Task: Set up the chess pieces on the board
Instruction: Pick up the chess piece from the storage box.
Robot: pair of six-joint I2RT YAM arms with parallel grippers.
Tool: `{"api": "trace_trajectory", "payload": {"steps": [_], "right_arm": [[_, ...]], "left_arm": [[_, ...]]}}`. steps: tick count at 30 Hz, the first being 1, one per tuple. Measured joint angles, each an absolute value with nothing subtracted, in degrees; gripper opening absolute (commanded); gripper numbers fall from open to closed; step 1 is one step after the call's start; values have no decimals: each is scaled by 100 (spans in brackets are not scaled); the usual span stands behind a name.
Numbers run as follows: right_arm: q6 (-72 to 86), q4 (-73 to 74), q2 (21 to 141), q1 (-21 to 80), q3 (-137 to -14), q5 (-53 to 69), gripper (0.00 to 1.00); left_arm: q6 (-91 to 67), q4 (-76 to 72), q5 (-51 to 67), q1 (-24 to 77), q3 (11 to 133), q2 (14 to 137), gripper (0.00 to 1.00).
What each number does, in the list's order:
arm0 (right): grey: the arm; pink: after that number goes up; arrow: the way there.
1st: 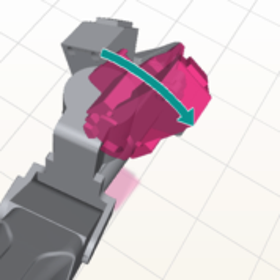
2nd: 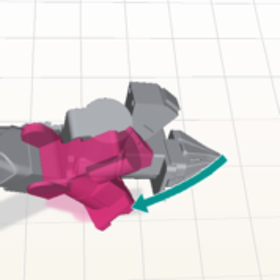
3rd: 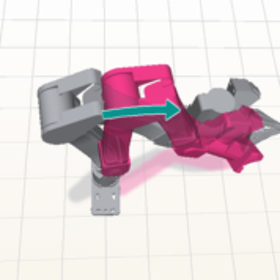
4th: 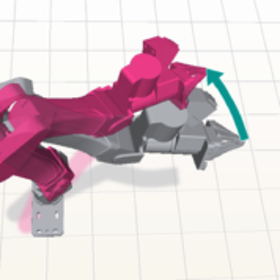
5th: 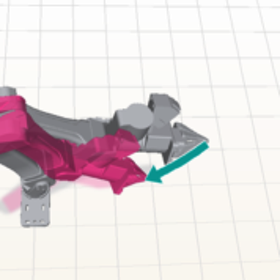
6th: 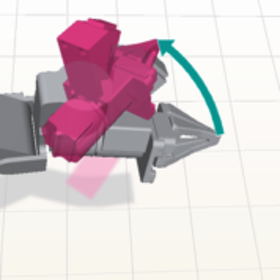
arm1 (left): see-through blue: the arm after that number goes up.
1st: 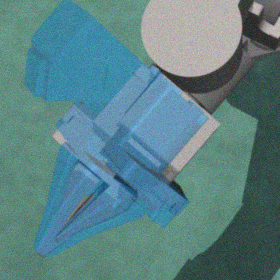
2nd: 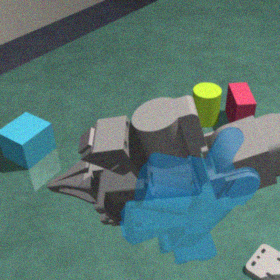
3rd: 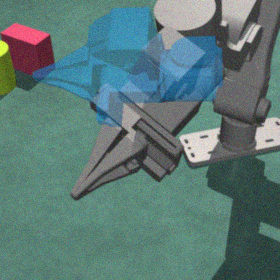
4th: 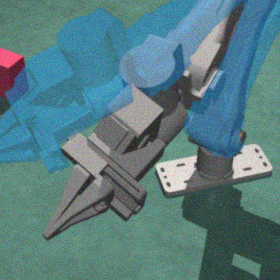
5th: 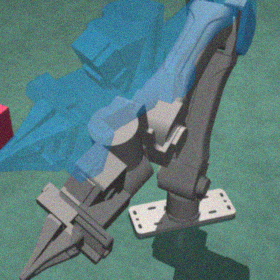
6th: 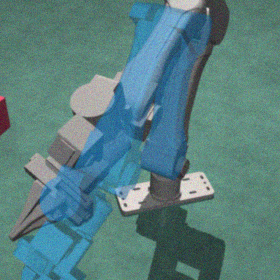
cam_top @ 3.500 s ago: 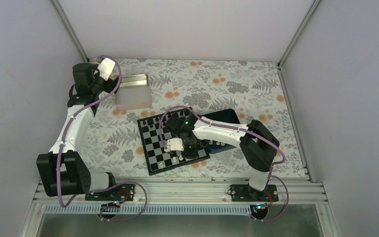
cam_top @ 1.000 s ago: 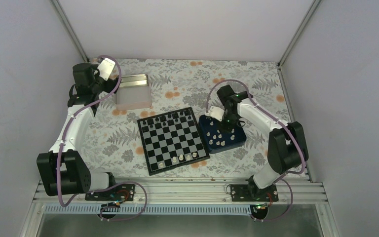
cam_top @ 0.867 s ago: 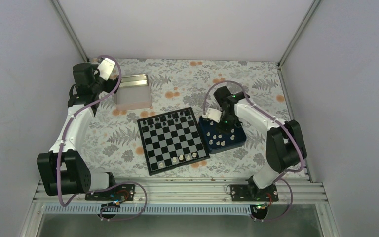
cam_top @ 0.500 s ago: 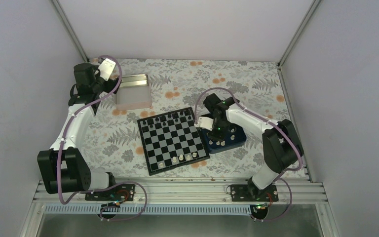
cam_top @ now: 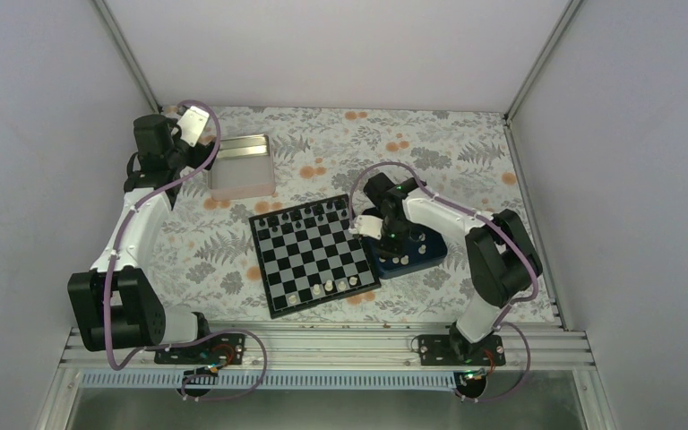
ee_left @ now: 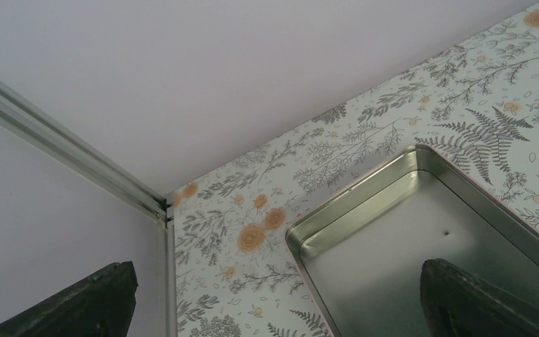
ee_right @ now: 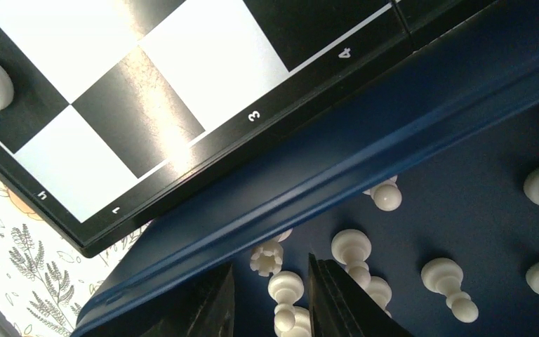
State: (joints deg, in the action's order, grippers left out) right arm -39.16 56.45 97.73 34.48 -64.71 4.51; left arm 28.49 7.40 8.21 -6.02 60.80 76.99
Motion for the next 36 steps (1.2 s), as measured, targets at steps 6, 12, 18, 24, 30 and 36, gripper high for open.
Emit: {"api": "trace_trajectory", "payload": {"steps": [6,12,18,24,30,36], "right_arm": [[-3916,5592,9780,3448,-6471,449,30],[-3916,5535,9837,3448,-6471,449,31],[-3916,5513,9915,3448,-6471,443,32],[-3916,5505,9942,3448,-6471,425,33],[-3918,5483,9977,3448,-6423,419,32],[-3922,5478,9990,3448,-6412,423,28]], "left_arm": [[2851,742,816,-607,6080,7699,100],[2851,740,816,-622,6080,7699,100],[2849,740,816,-628,6080,7699,100],[2851,740,816,-635,6077,7699,100],[2851,740,819,-639,6077,7699,100],[2851,740,816,-639,6077,7699,100]]}}
